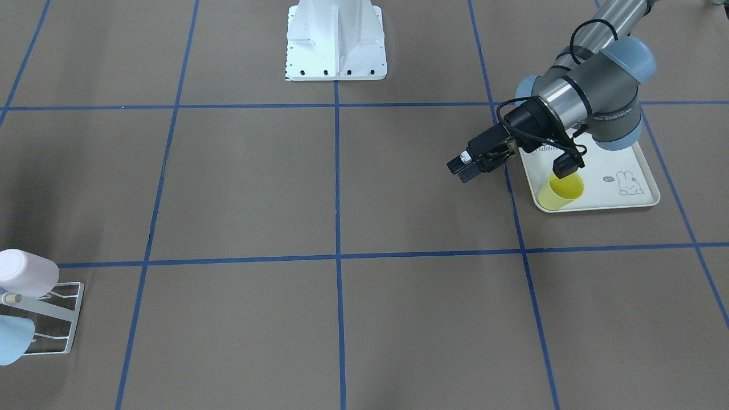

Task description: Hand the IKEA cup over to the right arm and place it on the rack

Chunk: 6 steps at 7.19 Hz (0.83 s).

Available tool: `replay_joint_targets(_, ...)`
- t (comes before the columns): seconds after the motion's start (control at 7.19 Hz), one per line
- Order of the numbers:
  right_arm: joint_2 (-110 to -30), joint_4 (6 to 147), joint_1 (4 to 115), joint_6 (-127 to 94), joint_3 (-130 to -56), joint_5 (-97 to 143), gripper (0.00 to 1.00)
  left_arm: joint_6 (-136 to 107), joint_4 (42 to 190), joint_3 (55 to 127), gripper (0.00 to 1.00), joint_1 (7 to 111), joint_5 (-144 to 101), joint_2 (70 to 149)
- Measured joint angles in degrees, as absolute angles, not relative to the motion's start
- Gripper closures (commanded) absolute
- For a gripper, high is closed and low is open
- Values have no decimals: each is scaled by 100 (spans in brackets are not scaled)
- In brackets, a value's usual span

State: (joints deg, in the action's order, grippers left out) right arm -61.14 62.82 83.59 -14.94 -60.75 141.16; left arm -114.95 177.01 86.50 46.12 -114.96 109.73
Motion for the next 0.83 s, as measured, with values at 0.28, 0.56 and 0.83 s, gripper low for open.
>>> replay_joint_targets(0.28,-6183,6291,8349,-1494,-6156,14103,96,-11498,17701,8649,0,4607,-11496,10977)
replay_joint_targets(0.56,-6231,6291,8295,-1494,-6170,14085,93,-11510,17701,8656,0,4606,-11496,10977)
replay_joint_targets(0.83,-6237,6278,8192,-1498,-6189,14081,50,-11531,17701,8673,0,4606,-11496,10977)
